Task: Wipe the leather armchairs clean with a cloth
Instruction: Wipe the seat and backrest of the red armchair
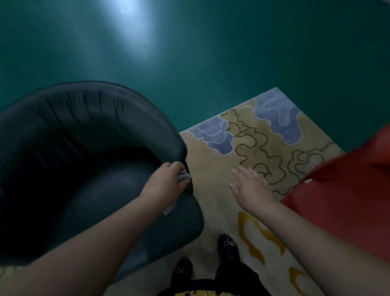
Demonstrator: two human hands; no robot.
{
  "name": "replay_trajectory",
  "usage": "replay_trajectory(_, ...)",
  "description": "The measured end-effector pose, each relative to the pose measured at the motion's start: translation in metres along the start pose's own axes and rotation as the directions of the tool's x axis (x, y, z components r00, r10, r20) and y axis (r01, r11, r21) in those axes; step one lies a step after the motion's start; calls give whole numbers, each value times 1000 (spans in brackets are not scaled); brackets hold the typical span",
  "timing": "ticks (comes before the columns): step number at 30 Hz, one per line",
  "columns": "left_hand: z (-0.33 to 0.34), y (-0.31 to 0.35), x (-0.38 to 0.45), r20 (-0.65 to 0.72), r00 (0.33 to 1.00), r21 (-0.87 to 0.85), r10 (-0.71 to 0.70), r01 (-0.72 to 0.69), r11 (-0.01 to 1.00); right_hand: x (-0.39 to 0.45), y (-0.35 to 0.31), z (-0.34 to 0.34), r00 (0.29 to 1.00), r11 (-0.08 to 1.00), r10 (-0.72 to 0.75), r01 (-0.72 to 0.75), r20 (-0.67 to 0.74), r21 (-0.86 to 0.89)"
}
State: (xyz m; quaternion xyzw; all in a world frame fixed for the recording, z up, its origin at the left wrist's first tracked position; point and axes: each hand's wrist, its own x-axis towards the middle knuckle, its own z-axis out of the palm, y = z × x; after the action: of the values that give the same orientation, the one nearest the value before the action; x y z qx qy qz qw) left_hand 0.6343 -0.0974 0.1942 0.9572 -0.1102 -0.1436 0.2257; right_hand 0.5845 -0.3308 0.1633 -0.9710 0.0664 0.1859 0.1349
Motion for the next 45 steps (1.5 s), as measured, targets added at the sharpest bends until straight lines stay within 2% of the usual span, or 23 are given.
replay_trajectory(7, 6, 32, 4, 161, 968, 63, 192, -204, 977, -65, 30, 11, 965, 958, 256, -246, -54, 145)
replay_trajectory(12, 31, 86, 4, 283, 895, 126, 344, -390, 912, -117, 67, 19, 902, 888, 427, -407, -59, 214)
replay_trajectory(20, 88, 194, -8, 381, 775, 64, 504, -566, 822, -201, 155, 27, 768, 728, 639, -584, -45, 359)
replay_trajectory(28, 159, 311, -18, 430, 697, 40, 574, -650, 759, -266, 276, 18, 634, 594, 772, -696, -44, 403)
replay_trajectory(33, 203, 374, -21, 458, 648, 26, 609, -694, 719, -293, 342, 16, 575, 536, 818, -735, -37, 415)
replay_trajectory(45, 276, 466, 9, 477, 645, -54, 598, -657, 752, -297, 437, 17, 512, 426, 859, -739, 24, 522)
